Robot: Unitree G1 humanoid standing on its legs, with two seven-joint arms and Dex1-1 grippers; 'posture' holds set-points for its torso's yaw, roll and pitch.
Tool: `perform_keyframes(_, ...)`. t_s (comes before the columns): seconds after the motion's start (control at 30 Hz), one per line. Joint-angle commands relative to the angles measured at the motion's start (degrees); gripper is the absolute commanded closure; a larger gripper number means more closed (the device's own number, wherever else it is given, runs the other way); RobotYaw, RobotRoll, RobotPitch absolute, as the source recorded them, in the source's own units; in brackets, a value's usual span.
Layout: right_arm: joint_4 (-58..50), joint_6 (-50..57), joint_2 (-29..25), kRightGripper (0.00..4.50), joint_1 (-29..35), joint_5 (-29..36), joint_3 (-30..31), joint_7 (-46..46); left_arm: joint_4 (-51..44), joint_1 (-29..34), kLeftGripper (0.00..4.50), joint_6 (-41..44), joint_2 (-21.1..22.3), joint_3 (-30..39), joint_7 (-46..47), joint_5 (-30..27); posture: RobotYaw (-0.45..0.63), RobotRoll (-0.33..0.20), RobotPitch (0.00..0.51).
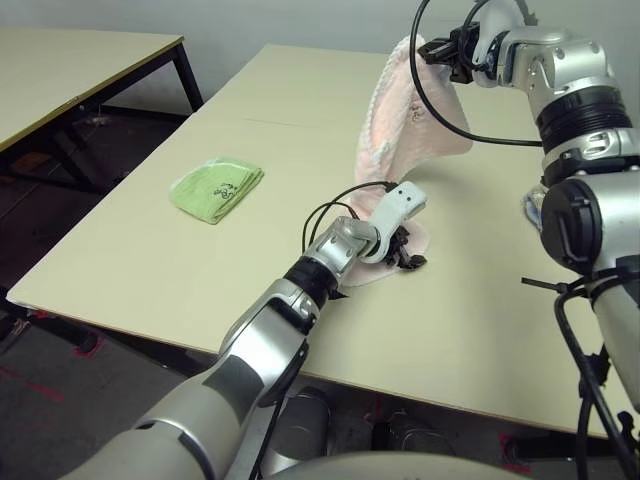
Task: Fold the towel and set it aside.
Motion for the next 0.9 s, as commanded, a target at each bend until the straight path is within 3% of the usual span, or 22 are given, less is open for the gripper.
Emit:
perform_keyframes(0.03,-1.13,1.01,-0.67,4.5,0.01,0.04,0.15,0.83,-4.93,4.35,3.27,3.43,5.55,-0.66,-2.76,1.76,0.24,0.0,0.042)
perform_keyframes(0.17,-1.33,1.26,-0.77,4.5,0.41,-0.01,0.22,1.06,-13.8,7.65,4.48,6.81,11.66,1.46,-5.91,-0.09,0.25,0.0,0.042)
perform_keyframes(0.43,-1.45,1.58,-0.76,4.5,0.78,-0.06,0.36,1.45,-26.73,12.61,4.48,8.28,24.83,2.64,-15.79,-3.43,0.26,0.0,0.046)
perform_keyframes(0.47,-1.44,1.57,-0.73,4.5,0.82,-0.09,0.4,1.48,-27.25,12.96,3.97,7.71,25.43,3.3,-16.09,-4.02,0.26,0.0,0.046)
perform_keyframes(0.53,-1.39,1.58,-0.71,4.5,0.88,-0.13,0.46,1.54,-28.41,13.3,3.47,8.67,25.6,4.91,-16.33,-5.85,0.26,0.0,0.046)
perform_keyframes(0.87,-0.82,1.21,-0.88,4.5,1.2,-0.85,1.04,1.64,-43.01,10.83,0.13,31.37,20.76,13.09,-10.13,-16.94,0.26,0.0,0.042)
perform_keyframes(0.9,-0.62,1.02,-0.87,4.5,1.2,-0.88,0.96,1.39,-43.64,10.31,0.06,32.94,19.91,13.59,-8.57,-17.46,0.26,0.0,0.042)
